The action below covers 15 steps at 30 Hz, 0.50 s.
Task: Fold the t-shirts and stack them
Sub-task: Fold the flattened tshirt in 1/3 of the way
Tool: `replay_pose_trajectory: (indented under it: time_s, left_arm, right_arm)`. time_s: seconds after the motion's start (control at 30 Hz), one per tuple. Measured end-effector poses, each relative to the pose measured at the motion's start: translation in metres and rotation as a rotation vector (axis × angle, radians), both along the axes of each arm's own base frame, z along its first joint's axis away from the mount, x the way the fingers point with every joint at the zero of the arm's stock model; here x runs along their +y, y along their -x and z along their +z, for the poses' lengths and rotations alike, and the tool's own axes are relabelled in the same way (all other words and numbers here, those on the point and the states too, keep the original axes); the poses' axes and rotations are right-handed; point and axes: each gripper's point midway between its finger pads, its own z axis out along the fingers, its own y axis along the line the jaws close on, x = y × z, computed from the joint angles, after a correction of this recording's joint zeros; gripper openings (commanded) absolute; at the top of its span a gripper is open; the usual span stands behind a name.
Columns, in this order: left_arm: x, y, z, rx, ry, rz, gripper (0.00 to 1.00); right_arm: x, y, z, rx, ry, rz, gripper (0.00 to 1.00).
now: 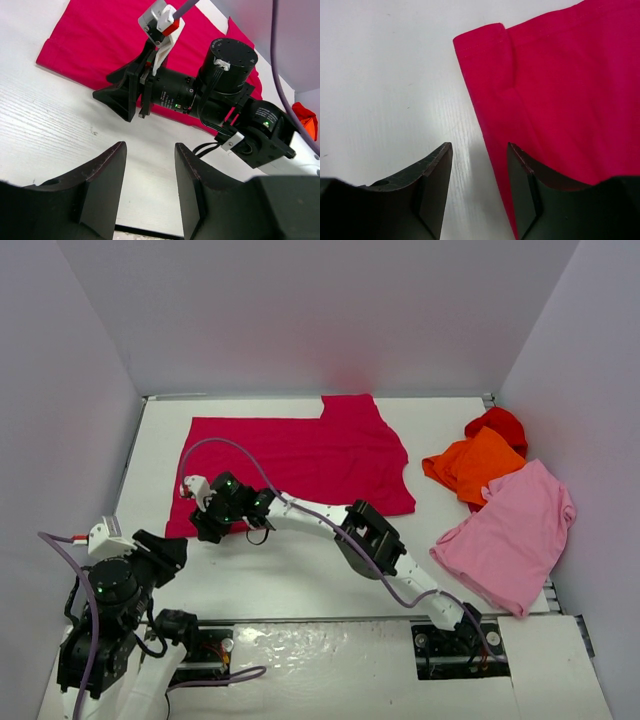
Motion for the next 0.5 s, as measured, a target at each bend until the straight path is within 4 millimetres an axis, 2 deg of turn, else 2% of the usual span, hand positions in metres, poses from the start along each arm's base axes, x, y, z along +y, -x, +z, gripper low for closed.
replay_pose_trajectory:
  time_s: [0.2, 0.43, 0.5]
  left_arm:
    - [0.000, 0.000, -0.005, 0.015, 0.003, 0.001, 0.40]
    - [-0.002, 0.001, -0.006, 0.021, 0.006, -0.005, 0.40]
    - [-0.002, 0.001, -0.007, 0.023, 0.005, -0.006, 0.40]
  right_arm:
    - [-0.002, -0.008, -0.001, -0.114, 0.083, -0.088, 0.44]
    - [-0.006, -0.024, -0.021, -0.211, 0.160, -0.146, 0.42]
    - [-0.006, -0.029, -0.025, -0.231, 0.169, -0.156, 0.35]
